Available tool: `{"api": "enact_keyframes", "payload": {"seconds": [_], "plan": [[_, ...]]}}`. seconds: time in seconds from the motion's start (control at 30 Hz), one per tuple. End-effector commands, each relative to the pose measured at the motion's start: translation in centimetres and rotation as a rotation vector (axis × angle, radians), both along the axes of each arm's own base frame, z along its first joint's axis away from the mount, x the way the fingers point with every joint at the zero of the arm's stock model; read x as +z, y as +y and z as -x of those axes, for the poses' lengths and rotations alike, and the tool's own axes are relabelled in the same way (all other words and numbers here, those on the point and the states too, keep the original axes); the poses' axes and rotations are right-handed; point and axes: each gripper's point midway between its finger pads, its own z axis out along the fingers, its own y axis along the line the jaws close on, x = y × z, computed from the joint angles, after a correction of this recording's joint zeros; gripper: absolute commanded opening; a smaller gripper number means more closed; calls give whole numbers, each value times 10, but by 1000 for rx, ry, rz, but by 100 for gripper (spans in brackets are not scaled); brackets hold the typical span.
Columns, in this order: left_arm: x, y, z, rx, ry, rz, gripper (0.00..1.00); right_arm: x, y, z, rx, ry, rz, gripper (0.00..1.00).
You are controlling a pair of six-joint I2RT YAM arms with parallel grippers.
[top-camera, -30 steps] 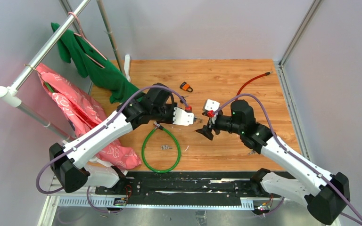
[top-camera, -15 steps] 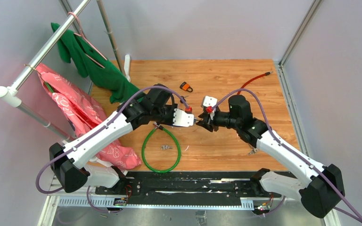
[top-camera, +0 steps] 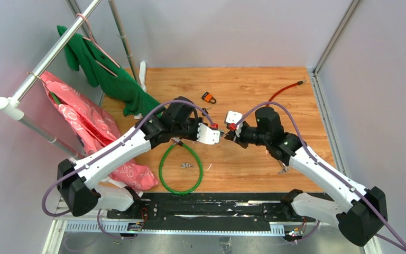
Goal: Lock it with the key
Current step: Remove the key from the lock.
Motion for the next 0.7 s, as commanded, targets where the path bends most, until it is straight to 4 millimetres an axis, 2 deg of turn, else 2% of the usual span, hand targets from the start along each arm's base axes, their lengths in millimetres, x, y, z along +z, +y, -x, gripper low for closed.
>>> {"api": "enact_keyframes", "payload": {"seconds": [0.0,0.03,0.1,0.23,0.33,0.5,0.6,0.67], "plan": [[-5,33,-30,68,-172,-124,0,-18,-64,-32,-330,-68,203,0],[-5,41,-42,87,-223,-157,0,-26,-81,-37,-405,-77,262,0],[-5,53,-55,109,-267,-187,0,-29,-94,-37,-447,-101,313,0],[-7,69,-70,126,-308,-247,0,-9,-120,-42,-551,-213,338,0],[-3,69,-70,121,-320,-229,0,3,-127,-39,-561,-282,328,0],[23,40,-62,102,-319,-88,0,16,-133,-42,-639,-263,292,0],[40,11,-57,86,-332,30,0,26,-132,-47,-686,-256,241,0],[54,-14,-59,77,-382,116,0,34,-140,-53,-761,-260,207,0]]}}
